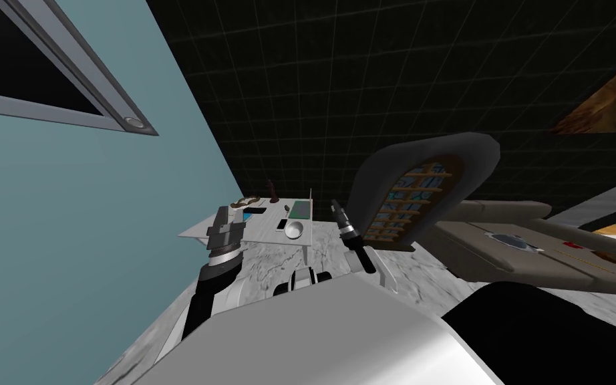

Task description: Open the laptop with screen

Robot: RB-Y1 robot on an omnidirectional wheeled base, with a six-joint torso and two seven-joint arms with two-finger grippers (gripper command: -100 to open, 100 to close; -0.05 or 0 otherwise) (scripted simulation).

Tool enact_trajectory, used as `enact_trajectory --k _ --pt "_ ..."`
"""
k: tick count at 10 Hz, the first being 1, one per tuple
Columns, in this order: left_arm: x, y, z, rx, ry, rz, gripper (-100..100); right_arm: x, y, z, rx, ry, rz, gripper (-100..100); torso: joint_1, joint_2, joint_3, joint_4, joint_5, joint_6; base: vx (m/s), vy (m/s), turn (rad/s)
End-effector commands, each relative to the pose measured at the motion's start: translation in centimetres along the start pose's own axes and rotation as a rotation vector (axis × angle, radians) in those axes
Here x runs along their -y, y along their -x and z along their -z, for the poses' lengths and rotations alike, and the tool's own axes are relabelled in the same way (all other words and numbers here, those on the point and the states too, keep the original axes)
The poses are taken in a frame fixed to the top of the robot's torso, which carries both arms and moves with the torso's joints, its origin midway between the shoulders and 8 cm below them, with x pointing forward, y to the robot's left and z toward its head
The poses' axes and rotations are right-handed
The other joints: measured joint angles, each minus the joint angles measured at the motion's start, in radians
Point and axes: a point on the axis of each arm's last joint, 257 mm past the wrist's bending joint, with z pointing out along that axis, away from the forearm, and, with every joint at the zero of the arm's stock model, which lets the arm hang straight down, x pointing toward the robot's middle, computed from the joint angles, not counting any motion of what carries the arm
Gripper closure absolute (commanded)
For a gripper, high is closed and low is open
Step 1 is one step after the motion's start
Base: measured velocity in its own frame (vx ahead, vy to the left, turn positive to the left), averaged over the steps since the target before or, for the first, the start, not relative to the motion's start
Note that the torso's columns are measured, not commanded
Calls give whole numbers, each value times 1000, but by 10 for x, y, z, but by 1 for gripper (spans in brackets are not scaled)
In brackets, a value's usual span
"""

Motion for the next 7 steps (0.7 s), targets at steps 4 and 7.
enact_trajectory --k 4,7 --pt "0 0 0 0 0 0 0 53 -10 0 -68 -129 214 -100 -1 0 0 0 0 0 10 32 75" --pt "0 0 0 0 0 0 0 84 -11 2 -105 -203 346 -100 0 0 0 0 0 0 12 40 97"
